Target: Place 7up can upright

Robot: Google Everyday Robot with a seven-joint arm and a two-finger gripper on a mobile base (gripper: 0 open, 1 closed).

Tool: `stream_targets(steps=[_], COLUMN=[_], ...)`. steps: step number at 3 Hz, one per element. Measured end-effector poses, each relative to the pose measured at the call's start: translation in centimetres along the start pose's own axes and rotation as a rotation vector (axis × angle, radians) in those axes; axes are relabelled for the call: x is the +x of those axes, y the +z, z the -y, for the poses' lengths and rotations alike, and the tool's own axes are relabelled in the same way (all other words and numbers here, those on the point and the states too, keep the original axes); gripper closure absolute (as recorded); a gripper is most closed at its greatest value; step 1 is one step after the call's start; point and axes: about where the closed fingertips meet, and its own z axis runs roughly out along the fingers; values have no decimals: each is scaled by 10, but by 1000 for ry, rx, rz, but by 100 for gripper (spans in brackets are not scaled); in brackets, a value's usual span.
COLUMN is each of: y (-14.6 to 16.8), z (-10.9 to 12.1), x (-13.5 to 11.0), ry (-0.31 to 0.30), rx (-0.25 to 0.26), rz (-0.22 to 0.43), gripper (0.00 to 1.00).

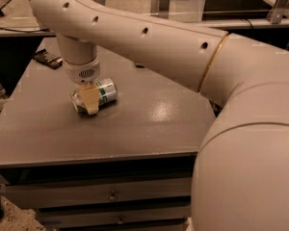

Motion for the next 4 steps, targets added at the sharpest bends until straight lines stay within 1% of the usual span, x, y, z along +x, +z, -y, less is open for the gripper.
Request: stream_targets(steps=[1,2,3,4], y=[0,-3,-19,-50], z=[-1,-1,4,11], x=[3,5,5,3], ry=[6,19,43,67], rx=[-2,8,61,160], rz=[-5,3,67,205], gripper=[64,87,100,100])
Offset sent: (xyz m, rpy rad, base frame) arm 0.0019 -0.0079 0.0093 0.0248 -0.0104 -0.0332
